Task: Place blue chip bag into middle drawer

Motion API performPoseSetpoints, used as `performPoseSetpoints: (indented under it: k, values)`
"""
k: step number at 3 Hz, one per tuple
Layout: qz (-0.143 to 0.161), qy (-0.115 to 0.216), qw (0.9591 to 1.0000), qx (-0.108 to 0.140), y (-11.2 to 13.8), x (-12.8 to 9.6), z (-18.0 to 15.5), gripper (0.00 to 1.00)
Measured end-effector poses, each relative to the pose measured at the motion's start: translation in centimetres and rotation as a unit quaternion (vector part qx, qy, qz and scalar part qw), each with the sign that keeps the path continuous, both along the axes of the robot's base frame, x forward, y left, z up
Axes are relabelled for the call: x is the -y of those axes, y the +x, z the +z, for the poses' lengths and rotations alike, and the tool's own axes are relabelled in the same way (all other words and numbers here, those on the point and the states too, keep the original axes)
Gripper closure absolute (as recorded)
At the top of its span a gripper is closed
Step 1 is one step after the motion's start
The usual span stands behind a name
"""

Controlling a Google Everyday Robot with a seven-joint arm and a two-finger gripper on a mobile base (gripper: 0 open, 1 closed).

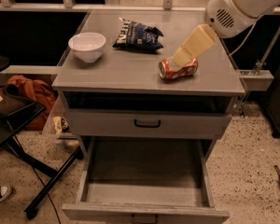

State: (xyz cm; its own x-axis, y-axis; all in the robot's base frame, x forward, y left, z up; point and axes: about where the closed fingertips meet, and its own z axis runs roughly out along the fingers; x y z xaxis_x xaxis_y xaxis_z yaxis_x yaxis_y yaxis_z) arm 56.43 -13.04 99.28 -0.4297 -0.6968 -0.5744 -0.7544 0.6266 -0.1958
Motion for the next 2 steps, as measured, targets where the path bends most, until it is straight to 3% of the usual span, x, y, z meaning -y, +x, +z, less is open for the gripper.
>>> performPoseSetpoints:
  k: [1,2]
  values:
    - [0.0,0.0,1.0,0.0,0.0,0.0,0.0,0.0]
    - [-0.038,0.004,0.9993,0.006,2.4,0.0,-0.6,0.0]
